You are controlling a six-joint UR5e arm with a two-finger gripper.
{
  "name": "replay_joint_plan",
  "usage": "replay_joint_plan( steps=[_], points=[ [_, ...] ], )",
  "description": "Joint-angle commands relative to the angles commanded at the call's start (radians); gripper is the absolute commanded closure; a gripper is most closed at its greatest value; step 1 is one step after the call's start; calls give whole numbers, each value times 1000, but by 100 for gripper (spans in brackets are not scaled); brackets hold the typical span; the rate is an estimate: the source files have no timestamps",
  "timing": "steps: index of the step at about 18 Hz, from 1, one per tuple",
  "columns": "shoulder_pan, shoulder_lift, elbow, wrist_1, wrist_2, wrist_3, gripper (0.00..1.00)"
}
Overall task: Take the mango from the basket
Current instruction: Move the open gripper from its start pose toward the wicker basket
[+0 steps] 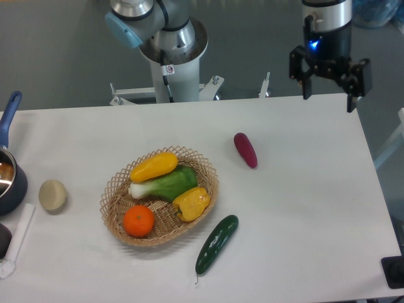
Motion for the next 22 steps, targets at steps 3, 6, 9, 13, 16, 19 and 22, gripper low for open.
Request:
replay_joint_plan(
  steps=[3,6,9,13,16,19,22],
  points=[
    [-38,-9,0,-3,-11,-97,0],
    [-60,-9,-17,-6,-64,-174,0],
    [-81,9,-57,-5,-112,-264,0],
    [-132,28,-78,-8,-115,-437,0],
    [-172,60,-126,-5,-111,-441,0],
    [-195,72,-153,-6,-117,-439,0],
    [-229,83,-186,-3,-111,-441,0]
  ],
)
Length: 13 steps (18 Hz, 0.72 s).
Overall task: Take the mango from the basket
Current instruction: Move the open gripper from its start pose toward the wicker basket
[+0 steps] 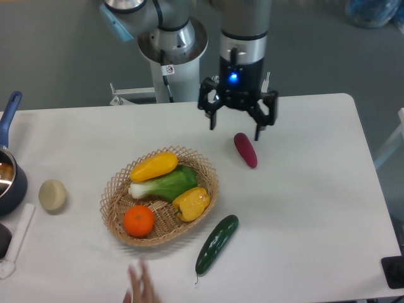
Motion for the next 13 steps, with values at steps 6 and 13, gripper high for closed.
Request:
replay_joint_plan(
  steps=[6,13],
  points=[
    [31,-8,12,-3,-34,5,0],
    [14,-58,6,-5,-28,3,0]
  ],
)
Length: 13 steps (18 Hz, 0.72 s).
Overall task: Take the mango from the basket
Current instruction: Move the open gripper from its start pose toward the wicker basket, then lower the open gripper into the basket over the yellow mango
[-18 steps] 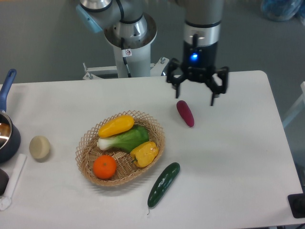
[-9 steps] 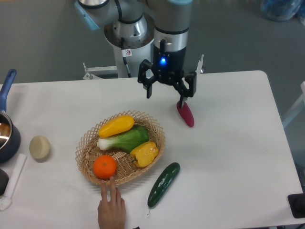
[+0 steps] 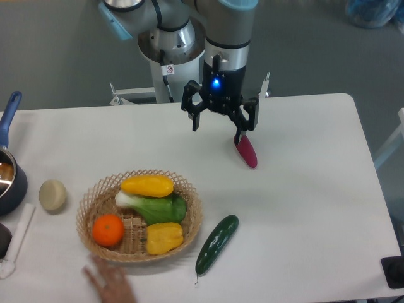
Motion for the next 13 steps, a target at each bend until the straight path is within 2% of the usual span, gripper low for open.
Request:
replay_joint_plan(
  steps=[4,8,10,13],
  points=[
    [-54,-38,9,9,2,46,0],
    [-87,-63,14,6,14,242,0],
    [-129,-89,21,5,61,307,0],
    [-210,-135,43,-2,142,322,0]
  ],
)
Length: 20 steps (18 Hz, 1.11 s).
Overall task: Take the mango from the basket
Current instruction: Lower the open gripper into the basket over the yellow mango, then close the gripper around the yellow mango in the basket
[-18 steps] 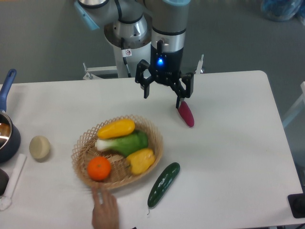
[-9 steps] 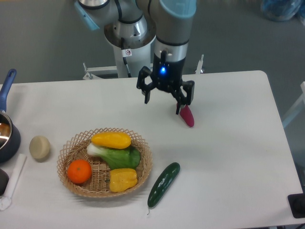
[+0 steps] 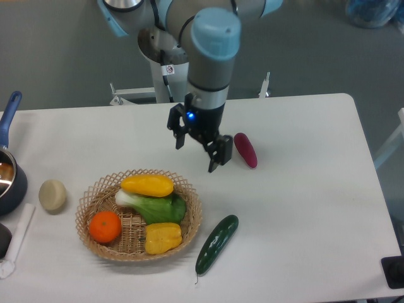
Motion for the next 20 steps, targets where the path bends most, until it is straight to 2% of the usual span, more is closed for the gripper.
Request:
replay_joint_plan(
  steps=[4,7,12,17,20],
  points=[
    [-57,-60,14,-3,46,66,0],
    [-101,-71,9,-8,77,71,0],
    [-121,-86,12,-28,95,69,0],
    [-160,-152,15,-23,140,60,0],
    [-177,-158,11,-23,148,58,0]
  ],
)
